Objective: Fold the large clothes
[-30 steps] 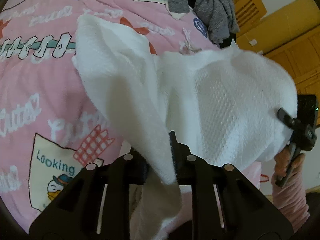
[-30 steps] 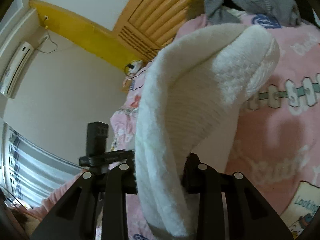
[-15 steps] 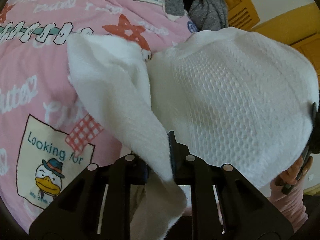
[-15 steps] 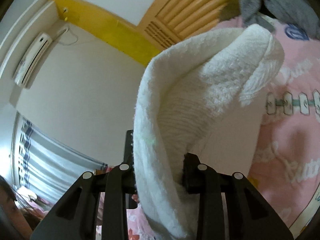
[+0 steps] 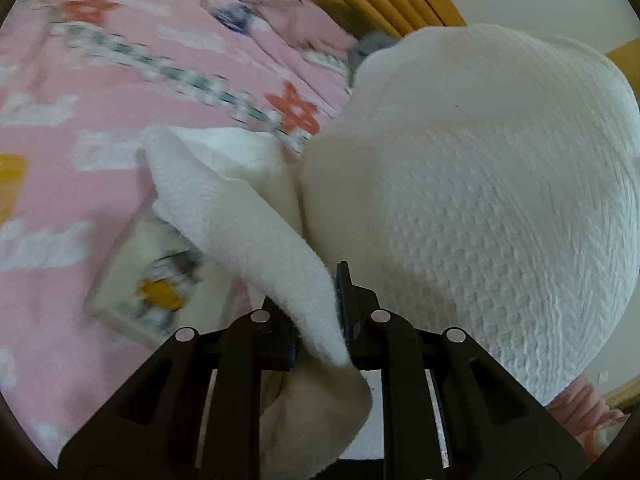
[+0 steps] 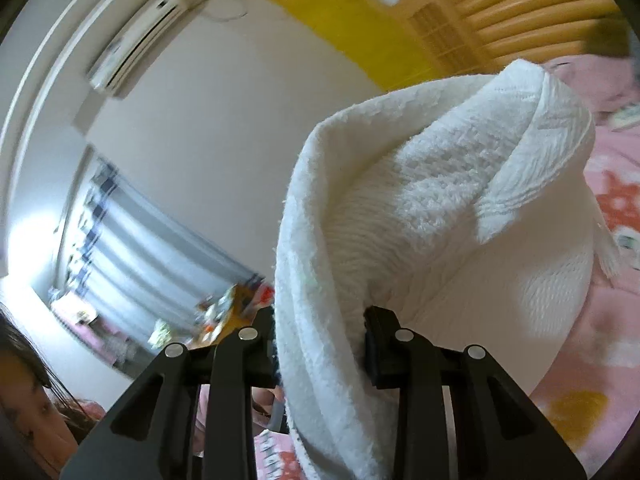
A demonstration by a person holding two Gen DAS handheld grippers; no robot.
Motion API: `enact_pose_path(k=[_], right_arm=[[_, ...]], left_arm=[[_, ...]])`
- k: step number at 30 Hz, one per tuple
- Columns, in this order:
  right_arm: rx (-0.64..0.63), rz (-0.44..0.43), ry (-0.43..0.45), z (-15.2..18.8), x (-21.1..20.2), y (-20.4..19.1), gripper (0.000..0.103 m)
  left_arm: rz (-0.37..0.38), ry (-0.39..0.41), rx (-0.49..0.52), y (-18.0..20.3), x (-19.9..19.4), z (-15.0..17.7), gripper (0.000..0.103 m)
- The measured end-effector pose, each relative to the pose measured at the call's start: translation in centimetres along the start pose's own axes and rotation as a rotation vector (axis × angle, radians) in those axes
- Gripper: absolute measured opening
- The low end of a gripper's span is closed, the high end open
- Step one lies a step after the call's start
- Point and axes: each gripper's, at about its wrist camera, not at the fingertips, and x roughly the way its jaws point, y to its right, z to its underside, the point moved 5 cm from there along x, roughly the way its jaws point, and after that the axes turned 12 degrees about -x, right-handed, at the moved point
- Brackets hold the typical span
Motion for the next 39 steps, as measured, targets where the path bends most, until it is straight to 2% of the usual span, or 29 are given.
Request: enact_pose_path(k=[2, 4, 5, 6, 7, 9, 10, 13, 15, 17, 19, 21, 22, 25, 27, 28, 29, 30, 32, 33, 34, 35, 36, 37, 39], right_arm=[[-0.036, -0.059, -0.03, -0.7, 3.0, -2.2, 0.028], [-0.079, -0.148, -0.071, -1.7, 7.1, -5.2, 0.028], [-0.103, -0.189, -0.09, -2.1, 8.7, -6.7, 0.028], [-0.141, -0.25, -0.109, -2.6, 11.3, -9.2, 0.028], [-0.159, -0.29, -0.122, -2.8, 12.8, -10.9, 0.028], [-0.198, -0.388, -0.132, -3.4, 17.3, -15.7, 0.028], [-0.202, -0.422, -0.134, -3.5, 19.0, -17.5, 0.028], [-0.2, -0.506, -0.154, -3.6, 25.2, -24.2, 0.028], [-0.221, -0.543, -0.187, -3.5, 29.7, -29.3, 0.028], [-0.255, -0.595, -0.232, -3.3, 34.2, -35.7, 0.028], [-0.263, -0.665, -0.239, -3.8, 37.3, -40.7, 0.028], [-0.269, -0.767, -0.22, -4.9, 39.1, -45.9, 0.028], [-0.288, -0.812, -0.206, -5.6, 39.7, -48.3, 0.025], [-0.356, -0.913, -0.161, -6.8, 41.0, -55.8, 0.002], [-0.341, -1.009, -0.134, -7.0, 41.0, -59.3, 0.001], [-0.365, -0.981, -0.107, -6.7, 40.9, -59.9, 0.001], [-0.359, -0.992, -0.118, -5.8, 41.2, -60.0, 0.001], [-0.344, -0.998, -0.151, -4.7, 42.1, -59.7, 0.001], [-0.296, -0.963, -0.24, -0.5, 44.7, -58.2, 0.001], [-0.244, -0.907, -0.276, 1.7, 46.2, -55.6, 0.001], [-0.224, -0.877, -0.302, 2.6, 47.7, -54.0, 0.001], [-0.198, -0.83, -0.338, 4.3, 48.9, -51.8, 0.001], [-0.153, -0.778, -0.377, 6.0, 49.9, -49.2, 0.001], [-0.135, -0.751, -0.399, 6.8, 50.7, -47.4, 0.001], [-0.128, -0.631, -0.443, 8.4, 51.7, -42.6, 0.001]], left_arm=[[-0.026, 0.056, -0.038, -1.8, -4.1, 0.5, 0.015], [-0.092, 0.122, -0.065, -3.8, -9.7, 1.1, 0.014], [-0.109, 0.147, -0.065, -4.2, -12.0, 1.3, 0.007], [-0.107, 0.176, -0.076, -4.6, -15.4, 1.6, 0.006], [-0.144, 0.196, -0.081, -5.1, -18.6, 2.0, 0.006], [-0.291, 0.251, -0.033, -6.5, -23.4, 2.8, 0.006], [-0.336, 0.281, -0.065, -8.0, -26.0, 3.6, 0.006], [-0.326, 0.364, -0.145, -12.0, -32.5, 5.6, 0.005], [-0.291, 0.423, -0.217, -15.4, -37.8, 7.3, 0.005], [-0.256, 0.476, -0.247, -18.0, -43.2, 8.8, 0.005], [-0.225, 0.538, -0.292, -20.6, -49.1, 10.9, 0.005], [-0.227, 0.601, -0.305, -22.0, -54.1, 12.8, 0.005], [-0.225, 0.634, -0.306, -22.3, -56.5, 13.8, 0.005], [-0.232, 0.735, -0.313, -22.7, -62.1, 16.4, 0.005], [-0.253, 0.801, -0.334, -23.5, -65.3, 18.4, 0.005], [-0.296, 0.807, -0.339, -24.3, -65.9, 19.2, 0.005], [-0.325, 0.805, -0.359, -25.2, -65.9, 19.8, 0.005], [-0.327, 0.78, -0.412, -27.0, -65.1, 20.7, 0.005], [-0.348, 0.725, -0.491, -31.0, -62.7, 22.3, 0.005], [-0.398, 0.689, -0.515, -33.5, -60.9, 23.2, 0.005], [-0.409, 0.659, -0.562, -36.2, -58.8, 24.0, 0.005], [-0.383, 0.644, -0.608, -38.2, -57.2, 24.5, 0.005], [-0.325, 0.637, -0.651, -40.0, -55.5, 25.0, 0.005], [-0.309, 0.637, -0.655, -41.2, -54.0, 24.9, 0.005], [-0.358, 0.643, -0.612, -41.6, -52.5, 24.2, 0.005]])
